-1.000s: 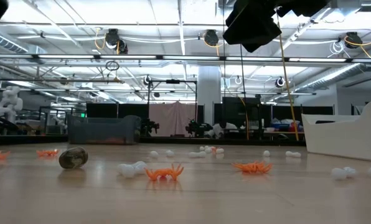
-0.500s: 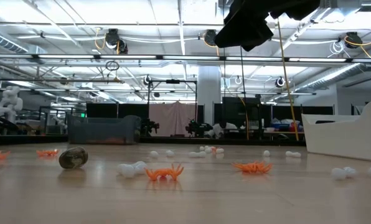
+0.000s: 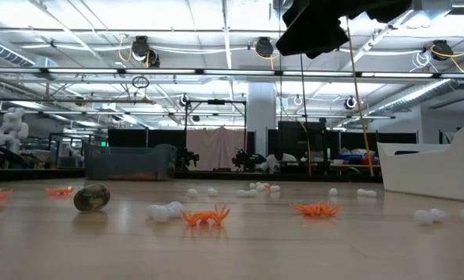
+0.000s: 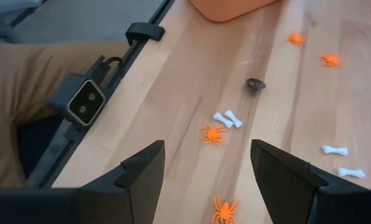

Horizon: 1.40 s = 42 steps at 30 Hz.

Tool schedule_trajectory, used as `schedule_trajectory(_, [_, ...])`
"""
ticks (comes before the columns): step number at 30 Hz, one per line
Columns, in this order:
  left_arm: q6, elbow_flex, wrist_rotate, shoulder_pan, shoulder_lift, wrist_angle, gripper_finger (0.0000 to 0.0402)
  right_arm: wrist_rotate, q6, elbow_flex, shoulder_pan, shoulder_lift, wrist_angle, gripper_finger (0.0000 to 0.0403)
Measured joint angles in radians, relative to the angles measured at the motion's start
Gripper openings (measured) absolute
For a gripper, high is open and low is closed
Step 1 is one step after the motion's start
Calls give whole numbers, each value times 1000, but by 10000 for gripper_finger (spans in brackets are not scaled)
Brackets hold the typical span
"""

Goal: Sort Halloween decoration
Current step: Put the black skull toy into the orange bin

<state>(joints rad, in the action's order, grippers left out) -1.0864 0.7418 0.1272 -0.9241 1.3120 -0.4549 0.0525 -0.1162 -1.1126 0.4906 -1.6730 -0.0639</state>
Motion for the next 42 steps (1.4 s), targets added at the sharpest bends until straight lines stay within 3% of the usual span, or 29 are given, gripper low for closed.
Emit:
schedule_trajectory(8, [60, 0, -4, 53, -49, 29, 152, 5, 50, 0, 7, -6, 119, 224])
schedule_trajectory(12, [136, 8, -70, 75, -81, 25, 152, 3, 50, 0, -2, -37, 206, 224])
schedule_trajectory(20, [400, 81, -353, 113, -112, 26, 152, 4, 75, 0, -51, -161, 416, 224])
schedule_trajectory(25, [579, 96, -655, 112, -112, 29, 152, 3, 35, -6, -90, -213, 478, 224])
schedule_trajectory(30, [598, 96, -907, 113, -109, 28, 152, -2, 41, -95, -98, -297, 407, 226])
schedule_trajectory(34, [596, 96, -992, 112, -101, 38, 152, -5, 68, -163, -97, -365, 392, 237])
schedule_trajectory(42, [598, 95, -1007, 111, -57, 45, 152, -5, 90, -238, -112, -471, 394, 272])
